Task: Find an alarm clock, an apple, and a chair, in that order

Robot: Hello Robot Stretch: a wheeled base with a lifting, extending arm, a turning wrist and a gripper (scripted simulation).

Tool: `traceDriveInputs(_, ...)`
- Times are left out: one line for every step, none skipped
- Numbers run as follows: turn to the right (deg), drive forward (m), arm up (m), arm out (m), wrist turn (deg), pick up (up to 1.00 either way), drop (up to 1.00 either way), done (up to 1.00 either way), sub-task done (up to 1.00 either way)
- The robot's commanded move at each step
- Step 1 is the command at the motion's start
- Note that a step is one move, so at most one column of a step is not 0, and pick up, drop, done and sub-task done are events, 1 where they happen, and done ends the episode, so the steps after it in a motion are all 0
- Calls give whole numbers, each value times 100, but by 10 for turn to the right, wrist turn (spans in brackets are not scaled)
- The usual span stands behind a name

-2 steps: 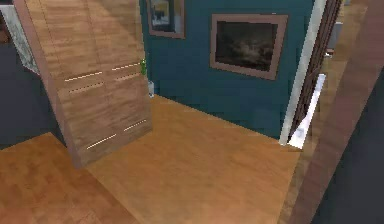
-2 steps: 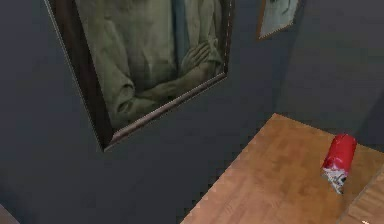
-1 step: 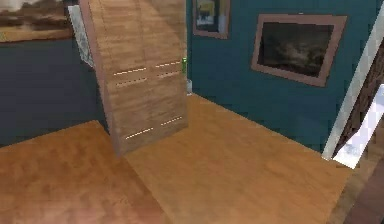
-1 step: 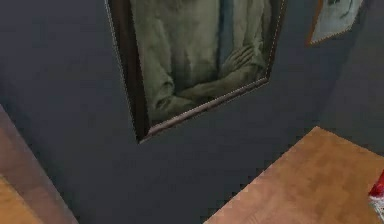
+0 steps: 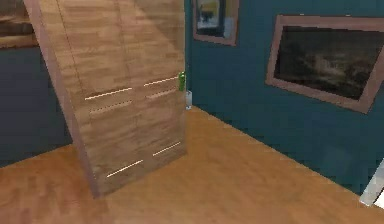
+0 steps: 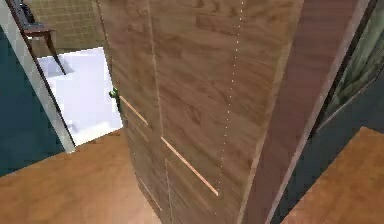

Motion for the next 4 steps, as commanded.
traceDriveInputs(390, 0, 0, 0, 0, 0, 0, 0, 0)
traceDriveInputs(0, 100, 0, 0, 0, 0, 0, 0, 0)
traceDriveInputs(180, 0, 0, 0, 0, 0, 0, 0, 0)
traceDriveInputs(0, 15, 0, 0, 0, 0, 0, 0, 0)
